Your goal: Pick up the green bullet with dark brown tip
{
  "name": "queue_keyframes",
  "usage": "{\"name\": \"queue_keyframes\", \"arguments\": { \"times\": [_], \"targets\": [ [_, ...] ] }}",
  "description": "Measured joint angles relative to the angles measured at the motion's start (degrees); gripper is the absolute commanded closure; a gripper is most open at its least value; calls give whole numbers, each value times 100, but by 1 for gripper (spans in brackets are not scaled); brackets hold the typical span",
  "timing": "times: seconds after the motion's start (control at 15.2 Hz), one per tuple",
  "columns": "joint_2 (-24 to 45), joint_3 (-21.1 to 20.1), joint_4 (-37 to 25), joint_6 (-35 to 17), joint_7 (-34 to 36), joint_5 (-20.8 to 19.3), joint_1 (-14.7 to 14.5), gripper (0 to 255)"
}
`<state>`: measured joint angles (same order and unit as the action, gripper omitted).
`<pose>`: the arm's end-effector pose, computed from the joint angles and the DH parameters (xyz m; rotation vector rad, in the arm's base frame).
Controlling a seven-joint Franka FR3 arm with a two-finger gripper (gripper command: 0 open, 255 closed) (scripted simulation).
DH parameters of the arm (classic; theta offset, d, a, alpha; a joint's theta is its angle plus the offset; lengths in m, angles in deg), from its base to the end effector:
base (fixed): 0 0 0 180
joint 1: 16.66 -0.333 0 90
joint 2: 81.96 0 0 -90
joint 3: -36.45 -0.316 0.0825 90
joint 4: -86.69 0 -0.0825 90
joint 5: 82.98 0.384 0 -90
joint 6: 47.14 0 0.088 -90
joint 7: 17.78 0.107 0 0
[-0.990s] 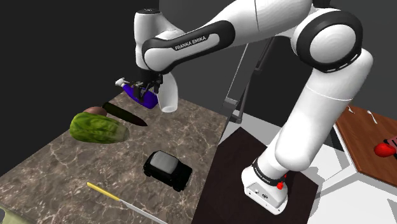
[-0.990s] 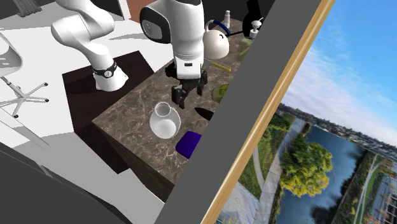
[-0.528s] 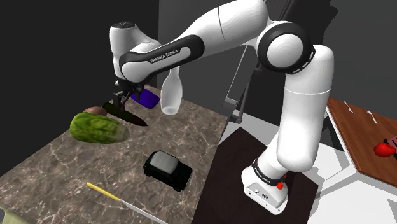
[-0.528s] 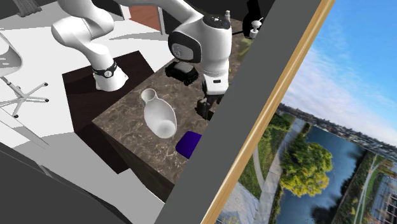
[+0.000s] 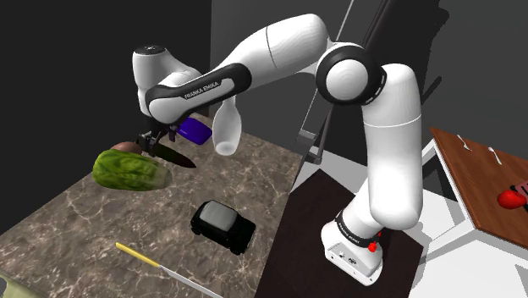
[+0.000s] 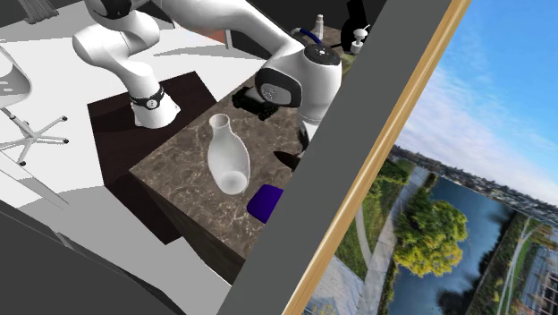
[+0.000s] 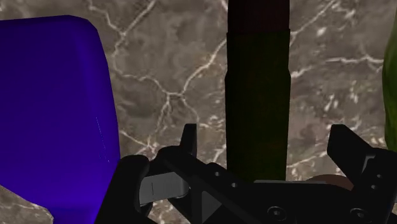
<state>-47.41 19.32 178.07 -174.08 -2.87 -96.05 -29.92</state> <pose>0.6196 0.3210 0.2971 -3.0910 -0.5457 -0.0822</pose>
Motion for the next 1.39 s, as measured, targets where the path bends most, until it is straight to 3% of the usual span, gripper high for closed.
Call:
{"name": "queue_keyframes", "arguments": {
  "times": [0.2,0.26,0.92,1.39],
  "targets": [
    [114,29,57,-169,28,-42,-15,0],
    [128,32,57,-180,32,-46,-19,255],
    [137,35,50,-194,35,-53,-22,255],
    [-89,-23,-49,133,-26,35,14,255]
  ]
}}
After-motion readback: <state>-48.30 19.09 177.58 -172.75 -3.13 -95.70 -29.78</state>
